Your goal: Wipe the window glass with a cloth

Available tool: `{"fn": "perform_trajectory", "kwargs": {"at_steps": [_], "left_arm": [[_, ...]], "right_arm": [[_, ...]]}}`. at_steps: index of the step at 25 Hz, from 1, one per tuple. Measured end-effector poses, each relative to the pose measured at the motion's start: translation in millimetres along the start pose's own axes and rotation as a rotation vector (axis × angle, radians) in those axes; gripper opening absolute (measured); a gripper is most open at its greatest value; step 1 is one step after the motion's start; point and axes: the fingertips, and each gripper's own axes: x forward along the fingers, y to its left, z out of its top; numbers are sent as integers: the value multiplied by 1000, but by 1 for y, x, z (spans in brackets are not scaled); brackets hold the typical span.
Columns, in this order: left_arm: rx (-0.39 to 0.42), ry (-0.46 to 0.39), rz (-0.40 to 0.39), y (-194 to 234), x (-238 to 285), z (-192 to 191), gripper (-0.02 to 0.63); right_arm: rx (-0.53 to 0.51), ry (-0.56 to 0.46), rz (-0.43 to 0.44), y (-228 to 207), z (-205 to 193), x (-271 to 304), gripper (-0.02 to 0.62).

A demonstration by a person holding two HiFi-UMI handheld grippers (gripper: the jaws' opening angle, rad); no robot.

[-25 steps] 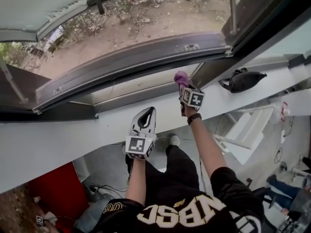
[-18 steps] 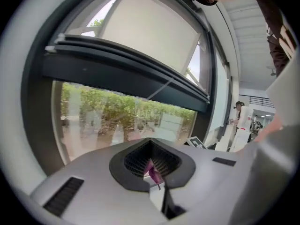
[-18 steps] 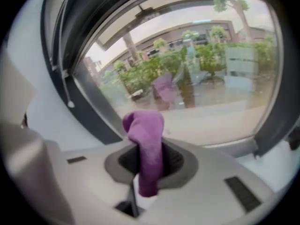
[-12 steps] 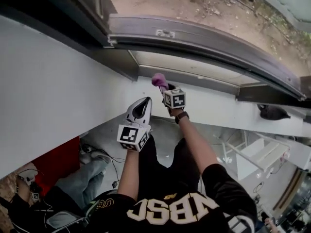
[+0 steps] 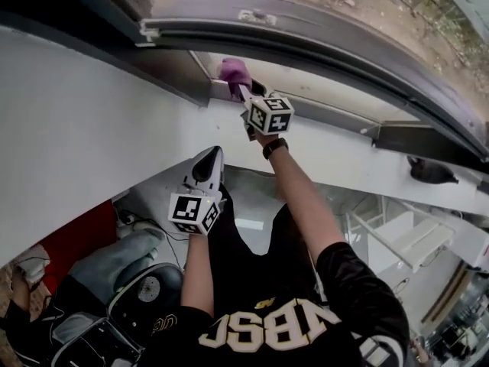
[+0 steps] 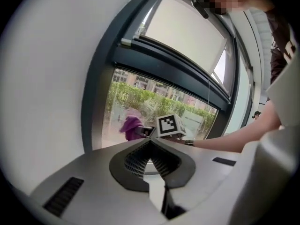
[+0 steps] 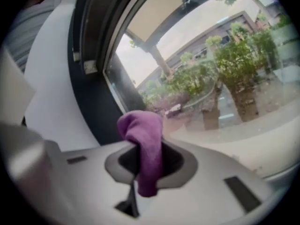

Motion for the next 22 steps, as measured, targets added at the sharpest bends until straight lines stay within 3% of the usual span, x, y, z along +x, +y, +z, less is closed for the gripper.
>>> {"fn": "perform_trajectory", "kwargs": {"at_steps": [3, 9, 14, 16, 18, 22], "left_arm": [[-3, 13, -37, -48, 43, -12, 18], [-58, 70, -288, -212, 150, -62, 18], [-13, 99, -438, -316, 191, -79, 18], [-8, 94, -451, -330, 199, -77, 18], [7, 92, -453, -330, 199, -73, 18], [55, 85, -419, -297, 183, -60, 18]], "right_arm": [[63, -34, -98, -87, 10, -73, 74], [195, -115, -361, -266, 27, -244, 74], [238, -210, -732, -385, 41, -383, 74], [259, -237, -859, -410, 45, -415, 74], [269, -253, -923, -419, 48, -428, 74], [294, -237, -907, -398, 33, -411, 74]]}}
